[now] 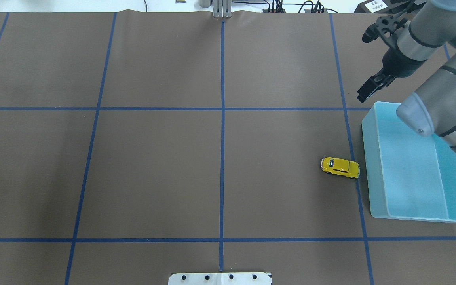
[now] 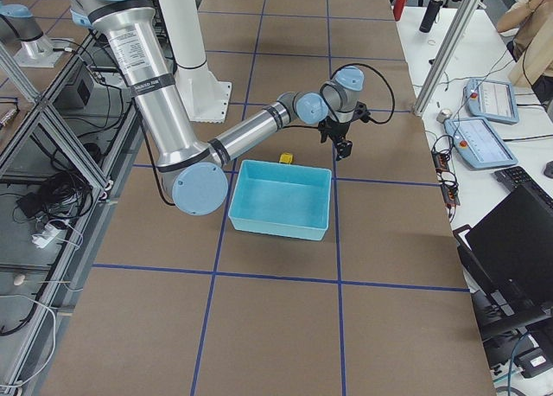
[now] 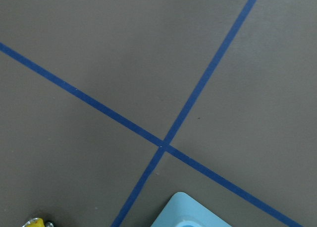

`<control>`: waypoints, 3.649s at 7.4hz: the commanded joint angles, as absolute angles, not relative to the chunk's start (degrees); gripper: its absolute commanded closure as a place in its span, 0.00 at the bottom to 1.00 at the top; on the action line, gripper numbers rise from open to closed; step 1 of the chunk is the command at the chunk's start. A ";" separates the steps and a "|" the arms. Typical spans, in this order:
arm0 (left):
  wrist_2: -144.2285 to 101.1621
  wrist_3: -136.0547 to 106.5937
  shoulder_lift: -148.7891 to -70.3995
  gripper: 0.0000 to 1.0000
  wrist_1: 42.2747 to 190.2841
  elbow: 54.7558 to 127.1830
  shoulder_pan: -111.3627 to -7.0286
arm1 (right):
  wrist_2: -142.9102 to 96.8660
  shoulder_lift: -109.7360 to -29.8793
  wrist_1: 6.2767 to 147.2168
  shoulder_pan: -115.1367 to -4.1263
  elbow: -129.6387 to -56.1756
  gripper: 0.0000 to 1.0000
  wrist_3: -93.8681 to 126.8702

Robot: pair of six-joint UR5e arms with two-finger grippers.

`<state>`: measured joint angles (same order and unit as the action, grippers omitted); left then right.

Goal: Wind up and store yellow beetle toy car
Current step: 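Move the right gripper over the yellow car beside the bin, then lower the right gripper and close it on the yellow car, then lift the car with the right gripper and carry it over the bin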

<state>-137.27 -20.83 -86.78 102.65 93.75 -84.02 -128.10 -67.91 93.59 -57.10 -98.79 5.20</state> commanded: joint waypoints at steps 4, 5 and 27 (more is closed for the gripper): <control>-136.85 -15.68 -81.30 0.00 92.48 101.52 -87.89 | -126.82 -68.11 93.60 -48.78 -101.61 0.00 -7.79; -136.85 -14.17 -81.21 0.00 90.11 101.51 -89.11 | -126.22 -67.85 93.69 -48.87 -101.86 0.00 -10.87; -132.45 -14.33 -80.16 0.00 89.65 100.46 -90.70 | -116.45 -74.26 91.06 -36.83 -101.25 0.48 -15.55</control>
